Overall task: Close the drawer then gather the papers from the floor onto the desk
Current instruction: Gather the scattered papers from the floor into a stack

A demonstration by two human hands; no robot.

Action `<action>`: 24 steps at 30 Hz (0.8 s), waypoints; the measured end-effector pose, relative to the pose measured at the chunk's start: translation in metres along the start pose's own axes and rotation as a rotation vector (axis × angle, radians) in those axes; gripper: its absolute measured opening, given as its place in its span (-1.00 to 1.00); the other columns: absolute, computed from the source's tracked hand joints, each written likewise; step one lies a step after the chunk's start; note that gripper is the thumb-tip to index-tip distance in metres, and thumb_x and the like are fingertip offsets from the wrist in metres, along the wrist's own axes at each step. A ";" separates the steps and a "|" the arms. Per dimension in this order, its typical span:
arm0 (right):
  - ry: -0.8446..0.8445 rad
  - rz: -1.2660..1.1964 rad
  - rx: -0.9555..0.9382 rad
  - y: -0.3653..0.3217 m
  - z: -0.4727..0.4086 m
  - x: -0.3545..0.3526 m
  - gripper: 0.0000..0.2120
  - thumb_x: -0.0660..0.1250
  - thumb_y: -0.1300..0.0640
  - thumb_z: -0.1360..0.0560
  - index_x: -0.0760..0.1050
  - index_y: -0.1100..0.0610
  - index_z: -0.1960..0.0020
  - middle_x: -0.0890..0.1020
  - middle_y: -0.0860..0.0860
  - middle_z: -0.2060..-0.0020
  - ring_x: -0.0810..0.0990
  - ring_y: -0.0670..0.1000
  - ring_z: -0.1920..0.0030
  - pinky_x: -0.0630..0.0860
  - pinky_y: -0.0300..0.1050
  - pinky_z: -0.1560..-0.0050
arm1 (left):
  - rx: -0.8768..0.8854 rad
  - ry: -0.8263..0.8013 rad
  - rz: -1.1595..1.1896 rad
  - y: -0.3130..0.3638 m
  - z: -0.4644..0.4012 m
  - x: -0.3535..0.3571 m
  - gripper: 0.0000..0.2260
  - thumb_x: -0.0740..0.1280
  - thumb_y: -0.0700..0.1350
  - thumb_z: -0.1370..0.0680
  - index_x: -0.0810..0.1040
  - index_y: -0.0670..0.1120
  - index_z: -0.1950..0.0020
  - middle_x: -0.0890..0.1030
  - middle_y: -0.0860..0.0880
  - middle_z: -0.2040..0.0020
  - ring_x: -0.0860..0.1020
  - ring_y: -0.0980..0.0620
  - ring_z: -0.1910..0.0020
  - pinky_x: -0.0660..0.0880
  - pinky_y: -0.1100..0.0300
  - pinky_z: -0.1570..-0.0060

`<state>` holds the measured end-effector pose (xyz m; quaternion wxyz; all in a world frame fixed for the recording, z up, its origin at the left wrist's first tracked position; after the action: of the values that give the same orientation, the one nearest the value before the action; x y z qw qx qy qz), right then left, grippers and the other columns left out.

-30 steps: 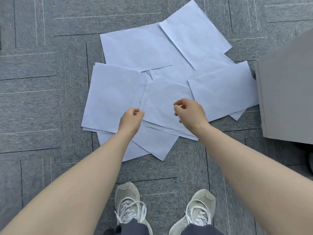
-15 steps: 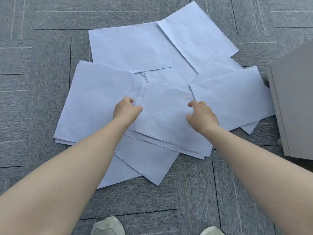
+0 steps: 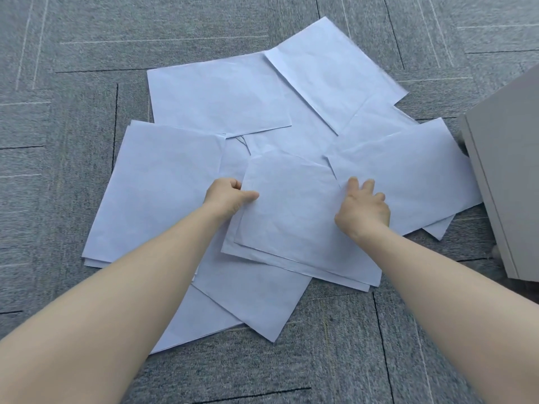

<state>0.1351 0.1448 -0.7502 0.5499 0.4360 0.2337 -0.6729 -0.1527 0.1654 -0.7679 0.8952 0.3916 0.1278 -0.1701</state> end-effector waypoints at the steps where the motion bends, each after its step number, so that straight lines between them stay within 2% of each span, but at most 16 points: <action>1: 0.015 0.018 -0.004 0.000 -0.001 0.000 -0.35 0.17 0.23 -0.49 -0.01 0.12 -0.51 0.10 0.23 -0.48 0.37 0.31 -0.20 0.39 -0.02 0.19 | 0.009 -0.040 0.038 0.000 0.002 0.005 -0.90 0.48 -0.12 -0.39 0.58 -0.07 0.20 0.67 -0.03 0.13 0.65 -0.05 0.14 0.57 0.09 0.06; 3: 0.048 0.043 -0.018 0.002 -0.003 -0.001 -0.37 0.18 0.26 -0.48 0.03 0.13 -0.50 0.17 0.24 -0.43 0.38 0.30 -0.19 0.38 -0.02 0.23 | 0.022 -0.094 0.076 0.000 0.007 0.012 -0.89 0.47 -0.19 -0.41 0.64 -0.07 0.08 0.70 -0.05 0.06 0.68 -0.06 0.06 0.60 0.05 -0.04; 5: 0.085 0.047 -0.036 0.004 -0.004 -0.004 -0.39 0.19 0.27 -0.48 0.07 0.16 -0.48 0.26 0.24 -0.36 0.40 0.27 -0.15 0.37 -0.02 0.28 | 0.029 -0.106 0.082 0.000 0.011 0.015 -0.85 0.45 -0.22 -0.42 0.65 -0.11 0.02 0.71 -0.06 0.04 0.68 -0.06 0.06 0.60 0.04 -0.04; 8: 0.148 0.024 -0.076 0.007 -0.005 -0.016 -0.46 0.16 0.32 -0.47 0.13 0.18 -0.43 0.37 0.20 -0.16 0.44 0.22 0.04 0.33 -0.03 0.30 | 0.031 -0.091 0.125 -0.003 0.013 0.012 -0.84 0.44 -0.23 -0.41 0.66 -0.13 0.02 0.71 -0.07 0.06 0.69 -0.08 0.07 0.61 0.03 -0.02; 11: 0.173 -0.025 -0.117 0.004 -0.002 -0.030 -0.54 0.12 0.38 -0.46 0.20 0.18 -0.33 0.37 0.14 0.07 0.41 0.18 0.25 0.29 -0.04 0.34 | 0.011 -0.053 0.191 -0.012 0.014 0.005 -0.89 0.44 -0.23 -0.42 0.64 -0.07 0.09 0.70 -0.06 0.09 0.68 -0.09 0.08 0.60 0.06 0.01; 14: 0.197 -0.121 -0.172 -0.018 0.010 -0.044 -0.69 0.10 0.36 -0.46 0.28 0.19 -0.18 0.42 0.14 0.14 0.42 0.19 0.23 0.33 -0.03 0.28 | 0.003 -0.020 0.258 -0.019 0.018 -0.002 -0.88 0.43 -0.24 -0.43 0.64 -0.15 0.04 0.70 -0.09 0.07 0.67 -0.11 0.08 0.61 0.09 0.08; 16: 0.177 -0.217 -0.212 -0.040 0.021 -0.049 -0.74 0.12 0.33 -0.45 0.27 0.14 -0.11 0.42 0.10 0.23 0.46 0.21 0.19 0.33 -0.03 0.28 | -0.009 -0.007 0.303 -0.024 0.020 -0.004 -0.77 0.44 -0.22 -0.44 0.59 -0.27 -0.06 0.70 -0.17 0.00 0.68 -0.16 0.04 0.63 -0.02 0.01; 18: 0.132 -0.325 -0.250 -0.064 0.033 -0.051 -0.78 0.14 0.31 -0.43 0.25 0.11 -0.04 0.41 0.06 0.31 0.48 0.21 0.19 0.32 -0.06 0.32 | -0.018 -0.013 0.346 -0.028 0.022 -0.005 -0.76 0.43 -0.22 -0.45 0.58 -0.26 -0.08 0.70 -0.17 -0.01 0.68 -0.17 0.02 0.61 -0.11 -0.03; 21: 0.044 -0.486 -0.303 -0.098 0.047 -0.048 -0.77 0.16 0.26 -0.43 0.33 0.15 -0.08 0.49 0.08 0.27 0.50 0.21 0.19 0.41 -0.05 0.31 | -0.024 -0.046 0.389 -0.028 0.028 -0.001 -0.83 0.37 -0.25 -0.49 0.59 -0.18 -0.07 0.69 -0.16 -0.02 0.67 -0.17 0.03 0.61 -0.09 -0.02; 24: -0.057 -0.657 -0.325 -0.125 0.056 -0.042 -0.74 0.18 0.21 -0.45 0.39 0.12 -0.13 0.56 0.09 0.14 0.55 0.19 0.14 0.48 -0.06 0.26 | -0.035 -0.110 0.457 -0.026 0.035 0.004 -0.79 0.28 -0.22 -0.56 0.57 -0.16 -0.19 0.67 -0.18 -0.09 0.67 -0.12 0.07 0.62 0.03 0.08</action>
<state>-0.0007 0.1584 -0.7065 0.3728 0.2258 0.4499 -0.7795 -0.1563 0.1223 -0.7632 0.9227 0.3850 -0.0104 0.0183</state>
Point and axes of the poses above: each hand's wrist, its own z-axis away from the middle knuckle, its own x-axis out of the palm, y = z × x, the point moved 8 cm from there along -z, towards the middle knuckle
